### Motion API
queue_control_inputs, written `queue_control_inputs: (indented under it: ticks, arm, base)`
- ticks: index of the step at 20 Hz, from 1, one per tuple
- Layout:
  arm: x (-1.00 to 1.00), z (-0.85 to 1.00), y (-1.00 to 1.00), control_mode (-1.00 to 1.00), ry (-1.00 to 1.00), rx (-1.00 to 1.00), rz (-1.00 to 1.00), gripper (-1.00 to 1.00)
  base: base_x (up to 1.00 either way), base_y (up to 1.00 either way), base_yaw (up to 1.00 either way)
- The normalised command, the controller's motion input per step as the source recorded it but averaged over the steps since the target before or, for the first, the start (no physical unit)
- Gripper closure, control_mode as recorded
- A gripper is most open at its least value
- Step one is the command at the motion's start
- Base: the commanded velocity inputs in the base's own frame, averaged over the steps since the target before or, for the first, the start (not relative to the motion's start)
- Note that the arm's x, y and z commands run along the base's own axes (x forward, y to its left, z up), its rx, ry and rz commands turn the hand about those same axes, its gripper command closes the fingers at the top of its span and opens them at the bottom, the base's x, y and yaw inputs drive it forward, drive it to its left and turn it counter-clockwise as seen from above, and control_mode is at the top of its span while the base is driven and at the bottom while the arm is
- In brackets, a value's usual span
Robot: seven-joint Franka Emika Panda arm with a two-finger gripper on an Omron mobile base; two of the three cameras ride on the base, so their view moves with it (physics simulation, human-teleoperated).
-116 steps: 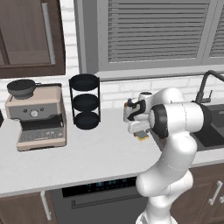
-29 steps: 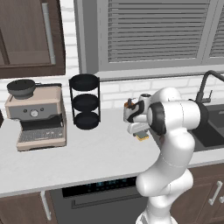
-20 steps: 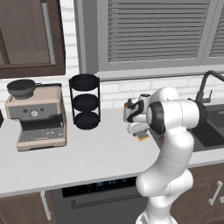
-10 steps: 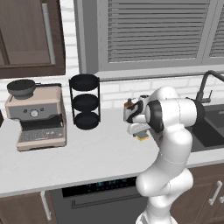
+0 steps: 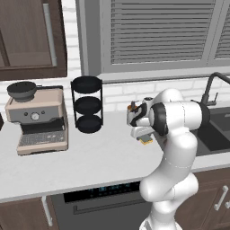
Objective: Pick the pan and sponge and place them into the sink. Then turn on the water.
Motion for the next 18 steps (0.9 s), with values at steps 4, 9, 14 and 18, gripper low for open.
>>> queue_control_inputs:
  ticks: [4, 9, 14, 18]
  arm:
    - [0.00, 0.00, 0.00, -1.00, 0.00, 0.00, 0.00, -1.00]
    - [0.00, 0.00, 0.00, -1.00, 0.00, 0.00, 0.00, 1.00]
    - [0.00, 0.00, 0.00, -1.00, 0.00, 0.00, 0.00, 1.00]
    - [0.00, 0.00, 0.00, -1.00, 0.00, 0.00, 0.00, 1.00]
  base:
    - [0.00, 0.00, 0.00]
    - [0.00, 0.00, 0.00]
    - [0.00, 0.00, 0.00]
    - [0.00, 0.00, 0.00]
